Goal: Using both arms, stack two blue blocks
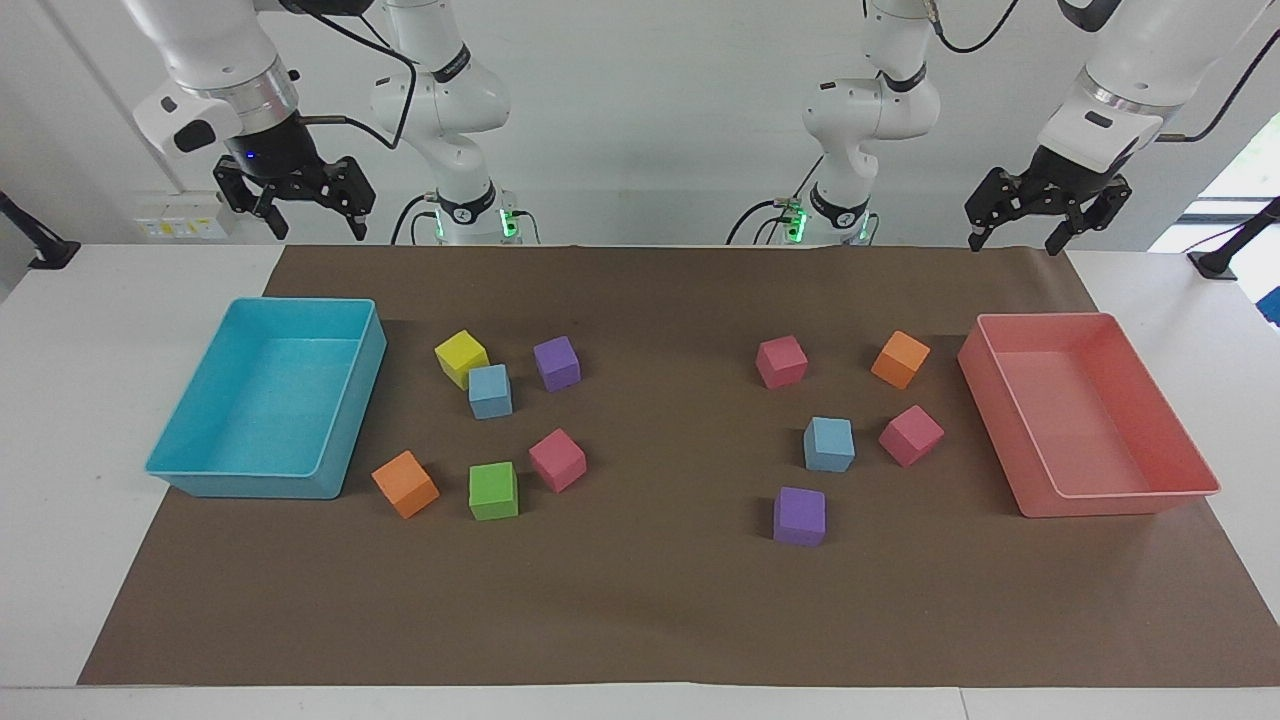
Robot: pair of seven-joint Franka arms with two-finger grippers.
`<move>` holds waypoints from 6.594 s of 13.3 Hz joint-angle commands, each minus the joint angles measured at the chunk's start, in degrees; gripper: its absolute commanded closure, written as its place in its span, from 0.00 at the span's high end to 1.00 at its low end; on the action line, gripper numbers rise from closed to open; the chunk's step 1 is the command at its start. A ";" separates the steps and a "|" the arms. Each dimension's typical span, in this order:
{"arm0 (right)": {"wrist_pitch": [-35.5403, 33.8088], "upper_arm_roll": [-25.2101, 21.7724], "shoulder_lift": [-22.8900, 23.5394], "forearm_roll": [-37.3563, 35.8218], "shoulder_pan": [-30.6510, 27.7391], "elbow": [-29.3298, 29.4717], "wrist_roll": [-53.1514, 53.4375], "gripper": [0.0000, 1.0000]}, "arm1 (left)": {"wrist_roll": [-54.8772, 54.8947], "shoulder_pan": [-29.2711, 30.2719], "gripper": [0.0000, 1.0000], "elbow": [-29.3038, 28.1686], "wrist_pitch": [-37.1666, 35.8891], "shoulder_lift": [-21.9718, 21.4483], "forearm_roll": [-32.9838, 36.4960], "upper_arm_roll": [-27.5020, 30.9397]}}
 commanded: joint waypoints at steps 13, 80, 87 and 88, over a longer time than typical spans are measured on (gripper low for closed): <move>14.03 1.27 -0.23 -0.01 5.64 -10.24 0.27 1.00 | -0.03 0.08 1.00 -0.87 0.82 -1.02 -0.36 0.02; 33.83 1.53 29.55 5.00 28.40 -0.61 31.18 0.00 | 0.59 -0.01 1.00 -2.19 0.47 -1.72 -0.36 -0.51; 39.36 4.69 34.40 6.93 30.52 1.26 35.87 0.00 | 0.50 -0.09 1.00 -1.40 1.44 -1.20 -0.27 -0.42; 39.71 4.87 34.32 6.94 30.70 0.21 35.34 0.00 | 0.50 -0.01 1.00 -1.40 1.52 -1.19 -0.36 -0.50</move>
